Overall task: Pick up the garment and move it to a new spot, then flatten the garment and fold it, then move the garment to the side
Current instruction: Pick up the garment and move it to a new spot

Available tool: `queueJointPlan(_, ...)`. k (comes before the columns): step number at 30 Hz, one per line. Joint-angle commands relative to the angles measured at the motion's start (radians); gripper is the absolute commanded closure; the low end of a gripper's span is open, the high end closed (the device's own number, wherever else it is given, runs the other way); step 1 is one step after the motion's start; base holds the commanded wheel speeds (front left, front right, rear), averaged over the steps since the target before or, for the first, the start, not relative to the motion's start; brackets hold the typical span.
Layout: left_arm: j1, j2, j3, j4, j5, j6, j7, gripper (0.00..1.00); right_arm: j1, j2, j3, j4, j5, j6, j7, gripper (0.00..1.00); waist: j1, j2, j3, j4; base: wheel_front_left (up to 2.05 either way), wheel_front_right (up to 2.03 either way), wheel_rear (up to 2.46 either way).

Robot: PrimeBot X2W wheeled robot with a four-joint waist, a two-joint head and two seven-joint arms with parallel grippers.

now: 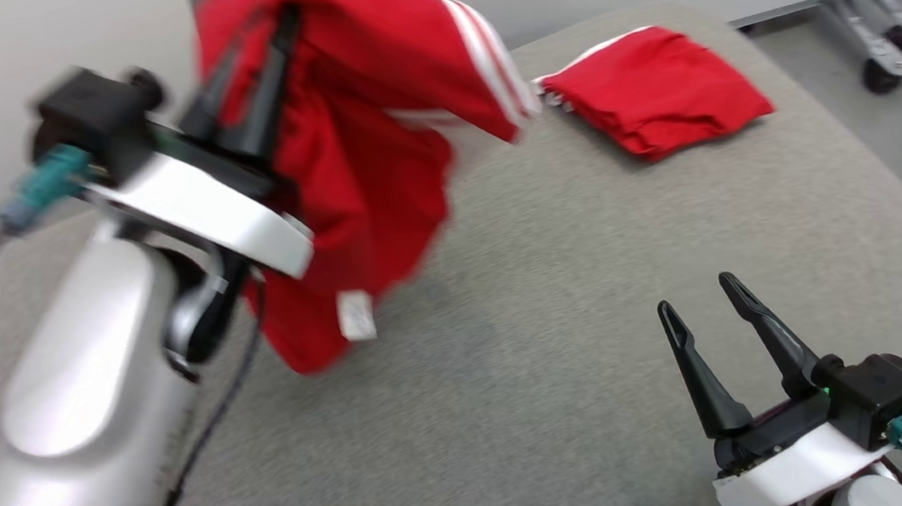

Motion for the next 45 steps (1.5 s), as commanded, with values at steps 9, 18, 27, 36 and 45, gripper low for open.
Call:
queueJointPlan(9,0.147,-0.078,-0.168,0.155,0.108,0.038,-0.042,1.00,0.019,-0.008,0.013,0.004,0.016,-0.002,0.000,0.00,0.0000,-0.0001,-0.001,-0.108,0.00,0.00,0.00)
queueJointPlan(18,0.159,-0.181,-0.192,0.391,0.173,0.077,-0.113,0.27,-0.005,-0.023,0.036,0.002,0.036,-0.002,0.000,0.00,0.0000,-0.0001,0.080,-0.058,0.00,0.00,0.00)
queueJointPlan(27,0.388,-0.198,0.009,0.150,0.299,0.237,-0.113,0.00,0.046,-0.017,0.054,0.017,0.039,-0.002,0.000,0.00,0.0000,-0.0001,-0.021,0.072,0.00,0.00,0.00)
queueJointPlan(36,0.746,-0.241,0.204,-0.135,0.362,0.306,-0.113,0.00,0.118,0.018,-0.011,0.040,0.039,-0.002,0.000,0.00,0.0000,-0.0001,-0.122,0.188,0.00,0.00,0.00)
queueJointPlan(45,0.984,-0.264,0.267,-0.286,0.496,0.332,-0.113,0.00,0.200,0.069,-0.131,0.021,-0.025,-0.002,0.000,0.00,0.0000,-0.0001,-0.182,0.283,0.00,0.00,0.00)
